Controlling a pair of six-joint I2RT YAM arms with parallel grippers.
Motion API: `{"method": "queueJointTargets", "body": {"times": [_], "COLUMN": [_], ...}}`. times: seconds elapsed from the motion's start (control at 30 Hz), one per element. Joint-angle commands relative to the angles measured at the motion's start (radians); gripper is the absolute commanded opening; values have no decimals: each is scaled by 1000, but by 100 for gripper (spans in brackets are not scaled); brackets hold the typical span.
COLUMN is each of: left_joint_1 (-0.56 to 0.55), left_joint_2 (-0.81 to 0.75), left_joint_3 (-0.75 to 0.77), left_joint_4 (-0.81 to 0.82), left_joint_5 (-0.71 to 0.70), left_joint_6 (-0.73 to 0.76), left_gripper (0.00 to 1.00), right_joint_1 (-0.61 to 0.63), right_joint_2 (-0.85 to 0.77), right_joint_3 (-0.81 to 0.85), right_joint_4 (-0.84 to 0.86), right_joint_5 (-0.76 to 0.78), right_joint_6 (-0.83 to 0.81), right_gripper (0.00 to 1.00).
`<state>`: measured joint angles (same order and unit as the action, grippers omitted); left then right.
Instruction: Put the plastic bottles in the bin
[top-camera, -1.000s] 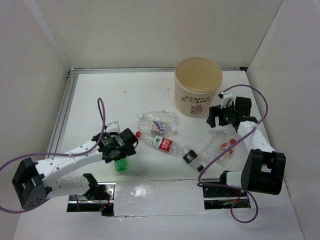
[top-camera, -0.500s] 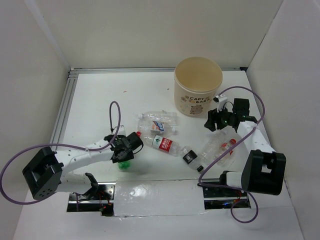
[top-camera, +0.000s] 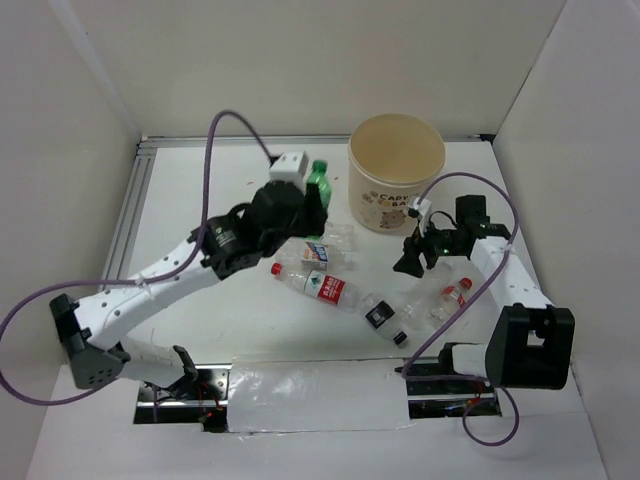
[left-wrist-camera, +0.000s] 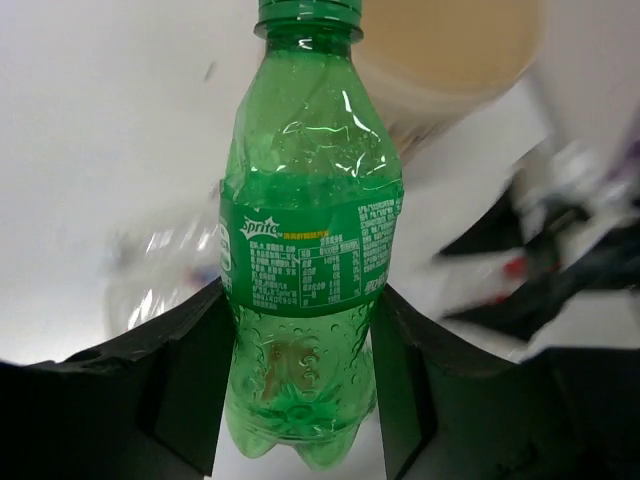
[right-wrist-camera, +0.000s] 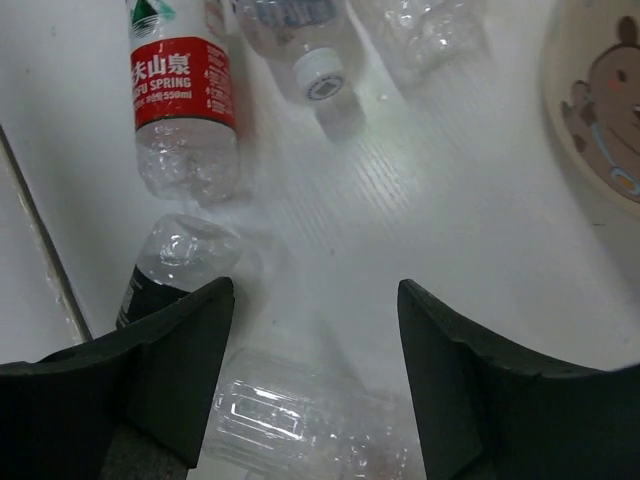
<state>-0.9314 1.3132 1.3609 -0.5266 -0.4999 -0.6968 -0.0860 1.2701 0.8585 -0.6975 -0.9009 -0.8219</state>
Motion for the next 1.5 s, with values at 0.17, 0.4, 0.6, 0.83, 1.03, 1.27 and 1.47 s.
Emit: {"method": "queueJointTargets", "body": {"times": [0.17,0.4,0.6,0.83,1.03,1.27,1.47], "left_joint_1": [74,109,140,140,140,94,51], "left_joint_2": [528,848,926,853,560,72,-187], "left_joint_3": [593,972,971,966,608,-40,-331], "left_joint_4": [461,433,455,438,450,499,386], "left_joint_5": [138,135,173,183,101,-8,-62], "left_joint_6": [359,320,275,298,352,289,146], "left_gripper": [1,26,77,100,100,100,100], "right_joint_1": [172,305,425,557,650,716,788], "right_joint_2": [-44,-2,86,210,276,314,385], "right_joint_3": [48,120,180,200,211,202,191], "right_joint_4": [-74,-160,-175,-204,-264,-324,-368], "right_joint_5": [97,221,405,539,649,697,689], "right_joint_6": [96,184,251,228,239,280,326], "right_gripper": [78,84,95,98,95,89,83]}}
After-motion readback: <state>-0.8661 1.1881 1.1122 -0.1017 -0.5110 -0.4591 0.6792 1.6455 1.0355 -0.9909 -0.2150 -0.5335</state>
